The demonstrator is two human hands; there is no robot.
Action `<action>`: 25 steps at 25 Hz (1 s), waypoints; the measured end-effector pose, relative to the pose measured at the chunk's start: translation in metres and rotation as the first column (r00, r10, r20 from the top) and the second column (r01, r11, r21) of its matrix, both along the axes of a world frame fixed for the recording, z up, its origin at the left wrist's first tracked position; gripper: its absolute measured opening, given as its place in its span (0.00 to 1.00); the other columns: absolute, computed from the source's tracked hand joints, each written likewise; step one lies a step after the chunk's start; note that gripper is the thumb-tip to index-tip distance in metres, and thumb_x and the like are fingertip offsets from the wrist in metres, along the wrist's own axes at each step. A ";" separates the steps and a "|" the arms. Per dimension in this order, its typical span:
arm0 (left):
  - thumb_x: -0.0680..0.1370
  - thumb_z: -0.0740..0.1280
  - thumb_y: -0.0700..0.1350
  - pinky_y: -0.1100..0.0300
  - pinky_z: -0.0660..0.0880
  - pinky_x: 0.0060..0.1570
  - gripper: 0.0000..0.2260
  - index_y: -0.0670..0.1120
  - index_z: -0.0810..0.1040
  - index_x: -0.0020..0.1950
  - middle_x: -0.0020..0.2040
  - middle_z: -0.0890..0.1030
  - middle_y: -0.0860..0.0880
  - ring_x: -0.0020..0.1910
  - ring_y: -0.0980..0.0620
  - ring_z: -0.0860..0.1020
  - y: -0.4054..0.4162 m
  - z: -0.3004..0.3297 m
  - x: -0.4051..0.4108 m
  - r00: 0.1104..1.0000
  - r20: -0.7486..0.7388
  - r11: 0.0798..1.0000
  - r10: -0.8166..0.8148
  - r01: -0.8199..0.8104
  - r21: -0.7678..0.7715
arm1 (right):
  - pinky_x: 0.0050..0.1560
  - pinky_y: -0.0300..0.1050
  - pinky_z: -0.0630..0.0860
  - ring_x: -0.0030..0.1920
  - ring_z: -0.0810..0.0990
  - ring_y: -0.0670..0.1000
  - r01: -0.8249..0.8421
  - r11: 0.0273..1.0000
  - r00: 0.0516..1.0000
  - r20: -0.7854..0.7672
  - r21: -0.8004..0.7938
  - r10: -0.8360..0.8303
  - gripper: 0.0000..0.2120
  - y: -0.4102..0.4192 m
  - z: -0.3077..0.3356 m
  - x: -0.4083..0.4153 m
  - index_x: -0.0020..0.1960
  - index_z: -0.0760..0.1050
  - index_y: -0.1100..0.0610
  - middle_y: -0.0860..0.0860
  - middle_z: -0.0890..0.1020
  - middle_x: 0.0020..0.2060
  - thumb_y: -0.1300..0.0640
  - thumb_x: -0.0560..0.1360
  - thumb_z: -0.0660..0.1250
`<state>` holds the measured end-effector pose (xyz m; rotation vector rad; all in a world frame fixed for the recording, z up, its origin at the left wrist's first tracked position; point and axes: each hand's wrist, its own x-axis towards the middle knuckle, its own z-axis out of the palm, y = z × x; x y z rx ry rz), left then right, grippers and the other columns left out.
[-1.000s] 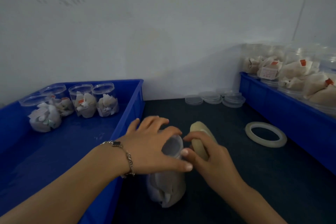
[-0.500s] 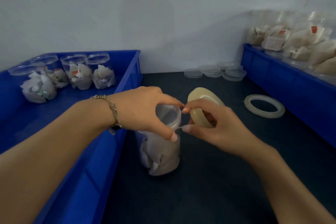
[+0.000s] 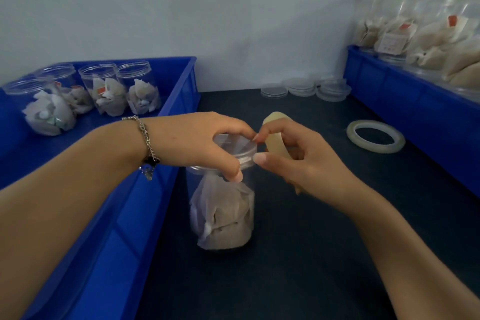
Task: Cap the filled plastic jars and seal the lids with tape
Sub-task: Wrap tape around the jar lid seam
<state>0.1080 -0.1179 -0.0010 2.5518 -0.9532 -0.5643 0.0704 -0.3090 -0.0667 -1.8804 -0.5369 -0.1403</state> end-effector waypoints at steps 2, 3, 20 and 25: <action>0.62 0.65 0.57 0.66 0.72 0.43 0.19 0.64 0.68 0.51 0.52 0.72 0.58 0.48 0.59 0.73 -0.005 -0.003 -0.001 0.999 0.019 1.000 0.025 -0.025 0.006 | 0.33 0.31 0.71 0.39 0.77 0.40 0.072 0.996 0.997 0.037 -0.048 -0.070 0.12 0.003 -0.001 0.000 0.46 0.73 0.43 0.37 0.78 0.43 0.38 0.66 0.65; 0.62 0.65 0.57 0.64 0.72 0.43 0.19 0.62 0.67 0.51 0.52 0.72 0.56 0.47 0.58 0.73 -0.007 -0.006 -0.001 0.999 0.030 0.999 0.037 -0.037 0.002 | 0.34 0.33 0.72 0.41 0.76 0.42 0.113 0.990 0.992 0.072 -0.086 -0.107 0.13 0.004 -0.002 0.000 0.46 0.72 0.42 0.36 0.76 0.45 0.36 0.66 0.64; 0.65 0.51 0.70 0.63 0.68 0.56 0.37 0.53 0.69 0.69 0.57 0.71 0.56 0.56 0.58 0.69 -0.013 -0.014 0.003 0.962 0.248 0.989 0.115 -0.135 0.066 | 0.35 0.39 0.66 0.36 0.71 0.41 0.142 0.923 0.989 0.091 -0.357 -0.116 0.15 -0.002 -0.012 0.007 0.38 0.72 0.45 0.46 0.71 0.36 0.39 0.73 0.53; 0.62 0.49 0.73 0.57 0.70 0.57 0.40 0.52 0.74 0.64 0.53 0.73 0.52 0.52 0.56 0.71 -0.012 -0.009 -0.002 0.972 0.225 0.989 0.071 -0.098 0.113 | 0.35 0.43 0.66 0.35 0.70 0.45 0.201 0.930 0.972 0.184 -0.308 -0.149 0.14 0.007 -0.018 0.004 0.36 0.71 0.48 0.47 0.70 0.34 0.42 0.73 0.53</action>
